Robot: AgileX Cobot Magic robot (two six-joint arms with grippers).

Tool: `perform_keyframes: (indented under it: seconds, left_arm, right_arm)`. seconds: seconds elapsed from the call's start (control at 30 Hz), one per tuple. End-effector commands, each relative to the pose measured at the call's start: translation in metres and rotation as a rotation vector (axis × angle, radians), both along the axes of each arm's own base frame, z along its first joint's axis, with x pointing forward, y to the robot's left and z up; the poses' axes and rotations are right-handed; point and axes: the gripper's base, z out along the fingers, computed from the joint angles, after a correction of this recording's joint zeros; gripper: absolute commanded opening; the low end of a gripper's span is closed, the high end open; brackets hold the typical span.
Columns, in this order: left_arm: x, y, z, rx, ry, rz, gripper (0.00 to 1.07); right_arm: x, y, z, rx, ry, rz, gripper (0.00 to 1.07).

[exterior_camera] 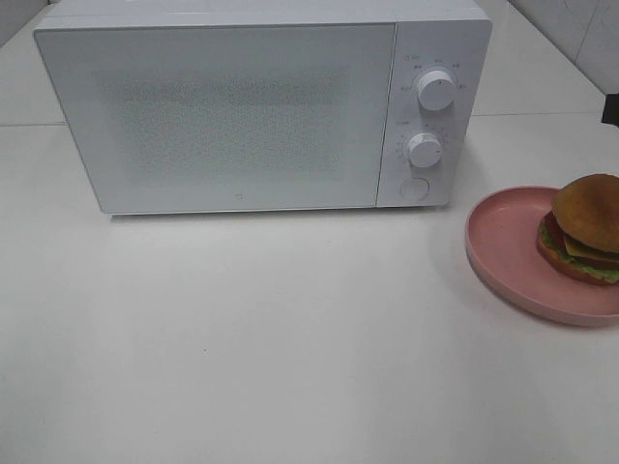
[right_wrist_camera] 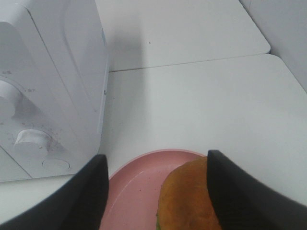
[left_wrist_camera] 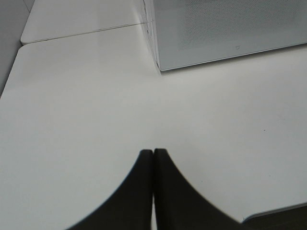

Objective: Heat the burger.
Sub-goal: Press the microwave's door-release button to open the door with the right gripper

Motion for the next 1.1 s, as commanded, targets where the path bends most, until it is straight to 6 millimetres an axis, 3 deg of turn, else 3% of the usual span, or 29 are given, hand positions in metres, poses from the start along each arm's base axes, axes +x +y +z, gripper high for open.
perform_keyframes:
  seconds: [0.03, 0.17, 0.43, 0.5, 0.57, 0.67, 0.7, 0.73, 0.77, 0.8, 0.87, 0.9, 0.93, 1.1]
  left_arm:
    - [-0.003, 0.000, 0.001, -0.007, -0.036, -0.005, 0.00]
    - [-0.003, 0.000, 0.001, -0.007, -0.036, -0.005, 0.00]
    - [-0.003, 0.000, 0.001, -0.008, -0.036, -0.005, 0.00]
    - [-0.003, 0.000, 0.001, -0.008, -0.036, -0.005, 0.00]
    - [-0.003, 0.000, 0.001, -0.008, -0.036, -0.005, 0.00]
    - [-0.003, 0.000, 0.001, -0.008, -0.036, -0.005, 0.00]
    - [-0.003, 0.000, 0.001, -0.008, -0.036, -0.005, 0.00]
    - [-0.003, 0.000, 0.001, -0.008, -0.036, -0.005, 0.00]
    - [-0.003, 0.000, 0.001, -0.008, -0.036, -0.005, 0.00]
    - [-0.003, 0.000, 0.001, -0.008, -0.036, -0.005, 0.00]
    - [-0.003, 0.000, 0.001, -0.008, -0.036, -0.005, 0.00]
    - [-0.003, 0.000, 0.001, -0.008, -0.036, -0.005, 0.00]
    - [-0.003, 0.000, 0.001, -0.008, -0.036, -0.005, 0.00]
    - [-0.003, 0.000, 0.001, -0.008, -0.036, -0.005, 0.00]
  right_arm:
    - [0.010, 0.004, -0.006, -0.006, -0.022, 0.018, 0.58]
    - [0.015, 0.020, -0.010, -0.020, -0.029, 0.093, 0.58]
    - [0.020, 0.078, -0.037, -0.052, -0.001, 0.340, 0.57]
    - [0.020, 0.078, -0.037, -0.052, -0.001, 0.340, 0.57]
    - [0.021, 0.104, -0.052, -0.046, -0.011, 0.433, 0.52]
    - [0.021, 0.109, -0.055, -0.044, -0.017, 0.449, 0.49]
    - [0.022, 0.116, -0.060, -0.040, -0.024, 0.473, 0.41]
    - [0.022, 0.116, -0.060, -0.040, -0.024, 0.473, 0.41]
    - [0.022, 0.122, -0.066, -0.037, -0.030, 0.492, 0.31]
    - [0.022, 0.122, -0.066, -0.037, -0.030, 0.492, 0.31]
    - [0.025, 0.128, -0.078, -0.037, -0.017, 0.508, 0.11]
    - [0.025, 0.128, -0.078, -0.037, -0.017, 0.508, 0.11]
    - [0.026, 0.129, -0.084, -0.040, 0.000, 0.509, 0.01]
    - [0.027, 0.129, -0.092, -0.011, 0.031, 0.490, 0.00]
